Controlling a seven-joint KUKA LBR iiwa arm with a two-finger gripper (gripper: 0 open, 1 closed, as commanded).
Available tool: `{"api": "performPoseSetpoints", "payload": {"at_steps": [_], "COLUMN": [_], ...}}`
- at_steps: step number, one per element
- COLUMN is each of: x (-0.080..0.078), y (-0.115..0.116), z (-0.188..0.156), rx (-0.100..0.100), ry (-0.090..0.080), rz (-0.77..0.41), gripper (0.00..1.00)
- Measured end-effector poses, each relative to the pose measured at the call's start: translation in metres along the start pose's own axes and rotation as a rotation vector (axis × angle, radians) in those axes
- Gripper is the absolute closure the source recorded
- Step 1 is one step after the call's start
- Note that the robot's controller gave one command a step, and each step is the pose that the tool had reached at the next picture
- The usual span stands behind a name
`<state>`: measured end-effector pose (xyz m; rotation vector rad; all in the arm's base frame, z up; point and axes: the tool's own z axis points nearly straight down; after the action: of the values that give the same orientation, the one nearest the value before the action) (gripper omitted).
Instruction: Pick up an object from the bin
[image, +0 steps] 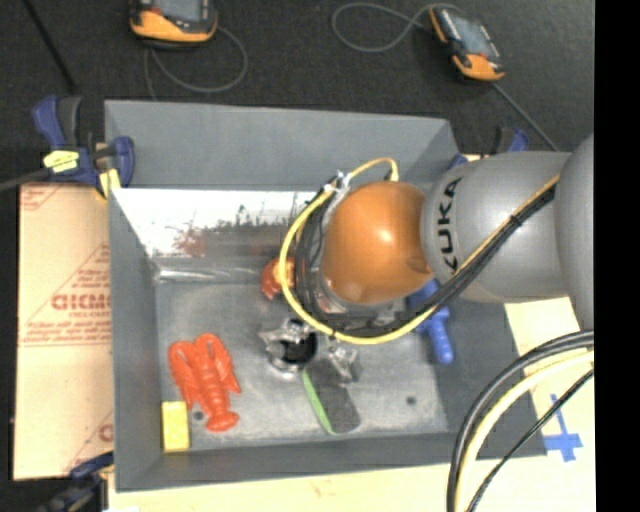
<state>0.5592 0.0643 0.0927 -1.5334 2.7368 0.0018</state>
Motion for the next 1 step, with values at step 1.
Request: {"api": "performPoseSetpoints", "payload": {"at_steps": [1], "x": [0.0357], "y": [-0.0326], "z": [0.0057], "rx": [0.004], "ry": [-0.002], "rz": [0.030], "gripper": [1.00]}}
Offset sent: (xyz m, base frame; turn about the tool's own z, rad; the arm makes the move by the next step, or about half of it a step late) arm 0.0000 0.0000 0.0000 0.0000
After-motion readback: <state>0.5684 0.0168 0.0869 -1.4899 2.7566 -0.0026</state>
